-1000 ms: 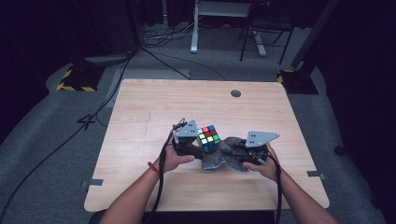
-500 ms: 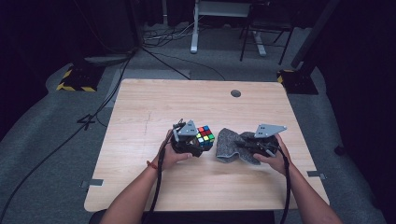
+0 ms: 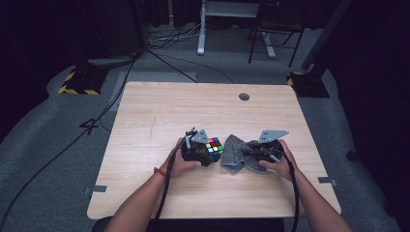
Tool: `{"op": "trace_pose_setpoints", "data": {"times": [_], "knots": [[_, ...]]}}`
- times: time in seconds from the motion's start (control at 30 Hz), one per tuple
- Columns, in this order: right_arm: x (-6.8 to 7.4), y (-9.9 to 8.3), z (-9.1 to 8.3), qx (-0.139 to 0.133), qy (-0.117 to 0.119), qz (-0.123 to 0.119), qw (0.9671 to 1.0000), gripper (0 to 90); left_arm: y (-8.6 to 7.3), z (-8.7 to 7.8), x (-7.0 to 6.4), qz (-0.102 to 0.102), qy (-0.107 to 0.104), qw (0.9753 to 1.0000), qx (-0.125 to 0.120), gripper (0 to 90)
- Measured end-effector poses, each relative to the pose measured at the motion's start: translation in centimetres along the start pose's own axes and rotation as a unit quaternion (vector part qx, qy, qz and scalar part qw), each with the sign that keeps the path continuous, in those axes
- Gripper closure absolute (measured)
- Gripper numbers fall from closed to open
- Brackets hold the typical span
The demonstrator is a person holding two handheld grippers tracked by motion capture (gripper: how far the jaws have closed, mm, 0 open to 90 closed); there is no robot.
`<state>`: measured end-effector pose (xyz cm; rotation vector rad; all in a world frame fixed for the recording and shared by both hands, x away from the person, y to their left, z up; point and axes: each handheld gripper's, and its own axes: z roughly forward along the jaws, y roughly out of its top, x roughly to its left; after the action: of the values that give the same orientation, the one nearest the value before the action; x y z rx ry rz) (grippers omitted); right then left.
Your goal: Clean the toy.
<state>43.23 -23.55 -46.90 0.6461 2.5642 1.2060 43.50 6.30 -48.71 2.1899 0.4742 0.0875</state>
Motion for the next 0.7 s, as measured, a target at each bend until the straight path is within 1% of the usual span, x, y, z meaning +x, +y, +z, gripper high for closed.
{"op": "trace_pose_setpoints", "data": {"times": [0.07, 0.2, 0.27, 0.43, 0.47, 0.5, 0.6, 0.63, 0.7], "knots": [[-0.08, -0.05, 0.03, 0.004, 0.001, 0.001, 1.0000, 73.5, -0.17, 0.26, 0.01, -0.001, 0.000, 1.0000, 0.009, 33.6], [-0.20, -0.16, -0.01, 0.008, 0.001, 0.001, 1.0000, 73.3, -0.44, 0.42, 0.18, -0.002, -0.005, 0.9999, 0.010, 33.6], [-0.22, -0.22, 0.07, 0.011, 0.005, 0.002, 0.9999, 73.1, -0.62, 0.50, 0.30, -0.005, -0.010, 0.9999, 0.011, 33.5], [-0.08, -0.26, 0.27, 0.018, 0.009, 0.001, 0.9998, 71.7, -0.81, 0.88, 0.23, 0.002, -0.007, 0.9996, 0.026, 33.5], [-0.06, -0.26, 0.30, 0.020, 0.009, 0.001, 0.9998, 71.4, -0.89, 1.01, 0.24, -0.002, -0.012, 0.9995, 0.029, 33.5], [-0.05, -0.26, 0.33, 0.022, 0.010, 0.001, 0.9997, 71.2, -0.88, 1.08, 0.25, -0.002, -0.012, 0.9992, 0.038, 33.5], [-0.01, -0.28, 0.39, 0.025, 0.010, 0.001, 0.9996, 70.8, -0.90, 1.09, 0.22, 0.000, -0.013, 0.9991, 0.039, 33.5], [0.01, -0.27, 0.43, 0.026, 0.011, 0.000, 0.9996, 70.3, -0.90, 1.08, 0.20, 0.004, -0.010, 0.9990, 0.044, 33.5], [0.01, -0.28, 0.49, 0.030, 0.012, 0.001, 0.9995, 68.9, -0.89, 1.07, 0.26, 0.004, -0.007, 0.9990, 0.045, 33.4]]}}
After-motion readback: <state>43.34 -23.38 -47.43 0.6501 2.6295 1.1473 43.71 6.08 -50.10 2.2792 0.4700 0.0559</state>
